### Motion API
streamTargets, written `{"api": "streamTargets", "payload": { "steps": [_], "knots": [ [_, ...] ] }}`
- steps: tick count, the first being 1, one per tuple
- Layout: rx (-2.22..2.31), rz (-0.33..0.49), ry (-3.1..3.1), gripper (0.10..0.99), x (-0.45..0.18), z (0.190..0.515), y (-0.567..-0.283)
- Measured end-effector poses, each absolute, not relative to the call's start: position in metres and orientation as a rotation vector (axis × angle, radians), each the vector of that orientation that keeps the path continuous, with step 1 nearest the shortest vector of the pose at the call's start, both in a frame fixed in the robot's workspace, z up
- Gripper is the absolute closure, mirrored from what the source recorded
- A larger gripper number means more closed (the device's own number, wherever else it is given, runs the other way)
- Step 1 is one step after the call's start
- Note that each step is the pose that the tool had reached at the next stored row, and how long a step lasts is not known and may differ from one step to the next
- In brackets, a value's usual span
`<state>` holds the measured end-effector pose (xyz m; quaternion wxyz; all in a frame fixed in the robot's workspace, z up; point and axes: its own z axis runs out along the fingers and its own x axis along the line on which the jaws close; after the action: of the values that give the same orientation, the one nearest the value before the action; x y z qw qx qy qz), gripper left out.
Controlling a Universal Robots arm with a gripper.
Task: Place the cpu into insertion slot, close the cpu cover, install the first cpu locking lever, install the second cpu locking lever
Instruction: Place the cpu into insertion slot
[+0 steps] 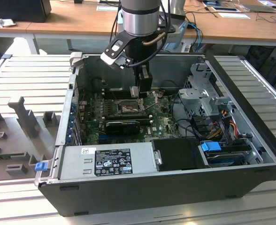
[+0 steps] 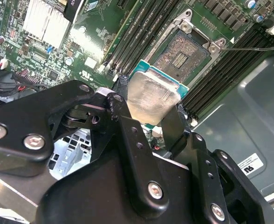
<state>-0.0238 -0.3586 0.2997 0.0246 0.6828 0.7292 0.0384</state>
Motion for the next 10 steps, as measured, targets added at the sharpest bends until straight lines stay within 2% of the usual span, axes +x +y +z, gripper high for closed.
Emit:
{"api": "streamTargets", "payload": {
  "steps": [10],
  "knots": [
    [2.114, 0.119, 2.253, 0.557, -0.0243, 0.2887, -0.3586]
  ]
}}
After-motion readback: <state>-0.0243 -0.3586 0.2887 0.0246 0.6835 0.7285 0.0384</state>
